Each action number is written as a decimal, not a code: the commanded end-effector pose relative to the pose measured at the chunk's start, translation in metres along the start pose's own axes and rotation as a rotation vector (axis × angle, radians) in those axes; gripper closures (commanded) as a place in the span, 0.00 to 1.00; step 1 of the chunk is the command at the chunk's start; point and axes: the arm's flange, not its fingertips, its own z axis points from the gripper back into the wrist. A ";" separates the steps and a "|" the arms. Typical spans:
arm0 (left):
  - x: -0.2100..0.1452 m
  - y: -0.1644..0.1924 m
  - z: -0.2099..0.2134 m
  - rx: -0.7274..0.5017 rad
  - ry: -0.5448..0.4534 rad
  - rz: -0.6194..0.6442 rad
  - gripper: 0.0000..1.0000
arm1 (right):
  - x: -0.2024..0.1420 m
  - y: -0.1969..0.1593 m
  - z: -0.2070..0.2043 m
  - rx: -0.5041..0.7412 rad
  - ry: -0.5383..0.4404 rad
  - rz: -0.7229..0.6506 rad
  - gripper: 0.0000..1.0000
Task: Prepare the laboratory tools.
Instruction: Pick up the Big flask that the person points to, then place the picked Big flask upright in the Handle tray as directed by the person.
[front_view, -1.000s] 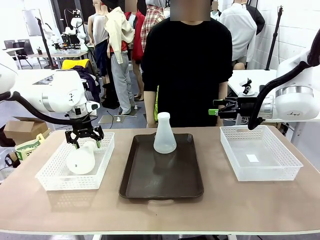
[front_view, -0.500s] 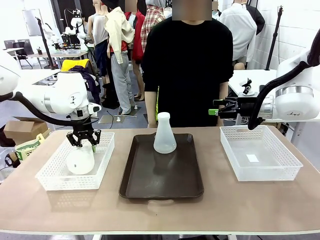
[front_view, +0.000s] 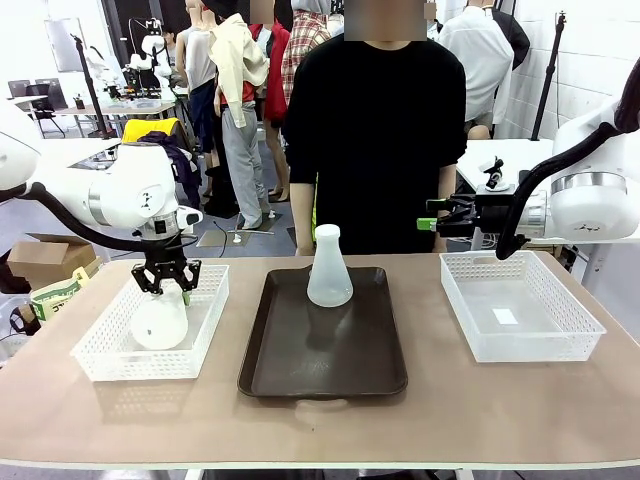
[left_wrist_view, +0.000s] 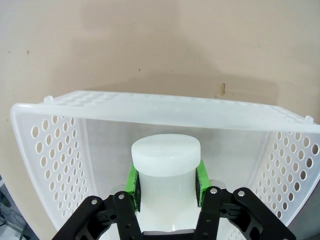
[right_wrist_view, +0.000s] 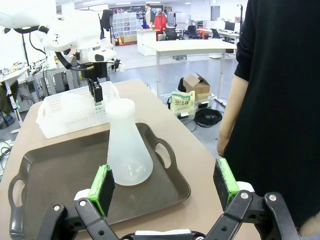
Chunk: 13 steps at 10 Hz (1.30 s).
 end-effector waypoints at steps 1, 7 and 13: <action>0.001 0.000 0.001 0.003 -0.011 -0.005 1.00 | 0.000 0.001 -0.001 -0.004 0.005 -0.003 0.00; 0.001 0.000 0.001 0.003 -0.011 -0.005 1.00 | 0.000 0.001 -0.001 -0.004 0.005 -0.003 0.00; 0.001 0.000 0.001 0.003 -0.011 -0.005 1.00 | 0.000 0.001 -0.001 -0.004 0.005 -0.003 0.00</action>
